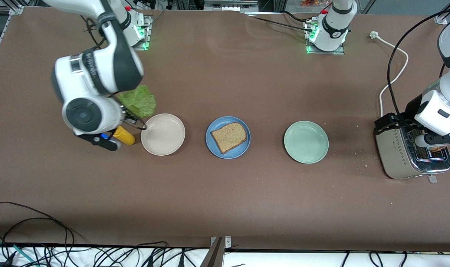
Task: Make sandwich in blue plate with both arms
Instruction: 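Carry the lettuce with the right gripper and lay it on the bread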
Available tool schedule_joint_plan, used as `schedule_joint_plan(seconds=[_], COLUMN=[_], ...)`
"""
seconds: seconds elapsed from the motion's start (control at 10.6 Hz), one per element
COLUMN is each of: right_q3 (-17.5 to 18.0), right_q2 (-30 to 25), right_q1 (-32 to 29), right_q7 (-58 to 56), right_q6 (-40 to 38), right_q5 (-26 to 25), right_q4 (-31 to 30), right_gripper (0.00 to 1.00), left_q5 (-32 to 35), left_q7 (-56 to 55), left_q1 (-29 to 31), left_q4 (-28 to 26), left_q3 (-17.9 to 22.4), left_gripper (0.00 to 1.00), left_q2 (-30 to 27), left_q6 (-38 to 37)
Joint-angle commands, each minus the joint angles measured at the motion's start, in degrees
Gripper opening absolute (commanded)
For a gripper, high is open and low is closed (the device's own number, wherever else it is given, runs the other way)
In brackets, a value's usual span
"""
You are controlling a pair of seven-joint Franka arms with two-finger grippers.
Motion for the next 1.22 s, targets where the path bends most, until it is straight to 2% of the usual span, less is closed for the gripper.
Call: schedule_joint_plan(seconds=[0.0, 0.38, 0.75, 0.94, 1.13], right_q3=[-0.5, -0.7, -0.6, -0.6, -0.8], right_q2=[0.9, 2.6, 7.4, 9.7, 12.8], right_q1=[4.8, 4.9, 8.8, 11.9, 15.2], right_q7=[13.8, 26.1, 37.1, 43.1, 44.2], right_q6=[6.5, 21.3, 35.5, 40.1, 43.5], right_q5=[4.8, 18.0, 18.9, 18.7, 18.7], right_q4=[2.0, 1.8, 1.7, 1.1, 0.1], right_gripper=[0.0, 0.0, 0.0, 0.0, 0.0], left_q5=[-1.1, -1.1, -1.1, -1.1, -1.1], left_q7=[1.9, 1.9, 1.9, 1.9, 1.8], left_q1=[2.0, 2.0, 2.0, 2.0, 1.9], left_q4=[-1.2, -1.3, -1.3, -1.3, -1.5], left_q3=[-0.6, -0.7, -0.7, -0.7, -0.7], left_gripper=[1.0, 1.0, 1.0, 1.0, 1.0], left_q2=[-1.7, -1.7, -1.7, -1.8, -2.0], left_q6=[-0.5, -0.5, -0.5, -0.5, -0.5])
